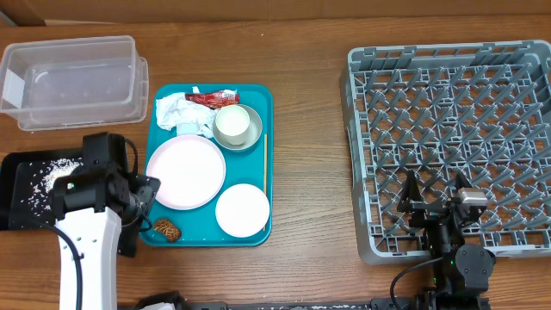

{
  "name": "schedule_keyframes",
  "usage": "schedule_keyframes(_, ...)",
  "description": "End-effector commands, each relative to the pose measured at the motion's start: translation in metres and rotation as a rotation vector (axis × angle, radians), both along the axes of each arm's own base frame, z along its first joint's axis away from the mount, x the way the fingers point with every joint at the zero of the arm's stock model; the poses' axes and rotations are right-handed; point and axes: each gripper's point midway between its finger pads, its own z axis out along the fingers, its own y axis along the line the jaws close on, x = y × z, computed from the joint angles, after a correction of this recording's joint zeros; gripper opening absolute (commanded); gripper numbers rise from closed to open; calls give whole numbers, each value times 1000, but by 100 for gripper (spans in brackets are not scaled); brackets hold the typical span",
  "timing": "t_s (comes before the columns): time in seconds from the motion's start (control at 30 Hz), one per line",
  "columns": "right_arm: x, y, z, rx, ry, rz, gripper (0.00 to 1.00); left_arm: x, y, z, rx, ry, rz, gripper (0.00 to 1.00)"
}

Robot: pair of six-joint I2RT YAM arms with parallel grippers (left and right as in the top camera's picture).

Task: Sort waste into correct bins and load items into the dishwasher
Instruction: 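Grasp the brown cookie on the teal tray with the left gripper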

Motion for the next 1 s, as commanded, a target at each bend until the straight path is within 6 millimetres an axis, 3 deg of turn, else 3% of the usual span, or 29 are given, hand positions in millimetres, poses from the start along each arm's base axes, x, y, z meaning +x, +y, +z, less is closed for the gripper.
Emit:
schedule_keyframes(0.0, 0, -1, -1, -15, -7, -4, 100, -13, 2, -31, -49, 33, 135, 100)
schedule_keyframes(0.07, 0, -1, -1, -15, -7, -4, 100, -13, 0, -55, -78, 39, 136, 98)
schedule_keyframes(0.23, 0, -1, -1, -15, -7, -4, 100, -9, 1, -80, -76, 31, 136, 88)
schedule_keyframes(0.53, 0, -1, -1, -15, -7, -4, 100, 2, 2, -102, -91, 61, 135, 66)
schedule_keyframes(0.73, 0, -1, -1, -15, -7, -4, 100, 6, -2, -121, -131, 101, 135, 62)
schedule_keyframes(0.97, 0, -1, -1, -15, -7, -4, 100, 27, -6, -123, -169, 25, 65, 59)
